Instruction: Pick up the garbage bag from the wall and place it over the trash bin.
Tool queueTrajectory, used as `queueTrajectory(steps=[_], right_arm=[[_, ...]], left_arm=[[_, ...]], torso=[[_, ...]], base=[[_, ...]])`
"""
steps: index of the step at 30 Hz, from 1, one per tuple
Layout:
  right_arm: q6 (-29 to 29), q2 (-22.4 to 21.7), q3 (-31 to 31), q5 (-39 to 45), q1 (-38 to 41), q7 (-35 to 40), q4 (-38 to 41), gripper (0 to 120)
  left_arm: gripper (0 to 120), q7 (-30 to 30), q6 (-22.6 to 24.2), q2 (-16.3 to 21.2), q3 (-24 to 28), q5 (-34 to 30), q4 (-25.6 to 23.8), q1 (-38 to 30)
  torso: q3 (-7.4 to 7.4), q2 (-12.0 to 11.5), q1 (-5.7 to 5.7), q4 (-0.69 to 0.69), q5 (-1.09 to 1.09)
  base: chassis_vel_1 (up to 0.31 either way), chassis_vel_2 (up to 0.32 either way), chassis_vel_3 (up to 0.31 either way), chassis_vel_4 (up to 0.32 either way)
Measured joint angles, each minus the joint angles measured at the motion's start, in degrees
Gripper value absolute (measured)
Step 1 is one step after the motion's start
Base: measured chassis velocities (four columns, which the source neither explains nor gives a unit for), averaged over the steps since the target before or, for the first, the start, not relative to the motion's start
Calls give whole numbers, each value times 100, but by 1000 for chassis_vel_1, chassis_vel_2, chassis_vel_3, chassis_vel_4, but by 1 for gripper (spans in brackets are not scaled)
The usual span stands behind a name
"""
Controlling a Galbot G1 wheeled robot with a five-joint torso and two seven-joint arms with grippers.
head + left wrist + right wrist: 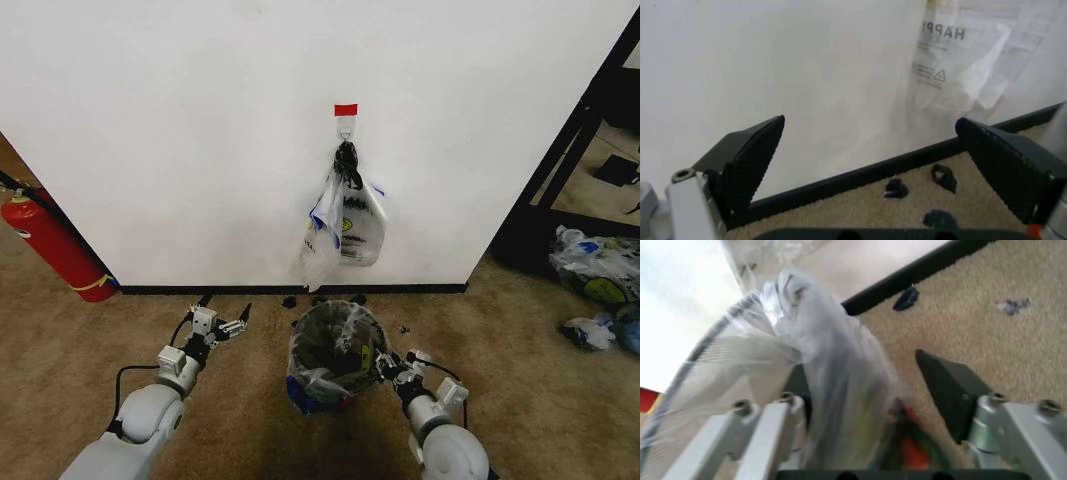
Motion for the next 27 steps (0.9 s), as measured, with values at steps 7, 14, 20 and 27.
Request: queueTrajectory(steps=[7, 14, 20, 27], right_arm=[[-30, -45, 29, -18, -10, -195, 131, 79], [43, -112, 19, -130, -26, -755, 60, 98], [348, -339, 141, -165, -114, -1517, -223, 100], [826, -652, 354, 283, -205, -2909, -670, 100]], left_arm=[[100, 14, 3, -5, -24, 17, -63, 54], [100, 24, -7, 22, -82, 20, -84, 108], [100, 53, -33, 3, -59, 38, -112, 134], [100, 796, -453, -107, 155, -147, -358, 194]], torso=[[0, -1, 0, 0, 0], [0, -1, 1, 0, 0], [0, -1, 1, 0, 1], [0, -1, 1, 0, 0]], base=[[0, 0, 0, 0], [0, 0, 0, 0], [0, 0, 0, 0], [0, 0, 0, 0]])
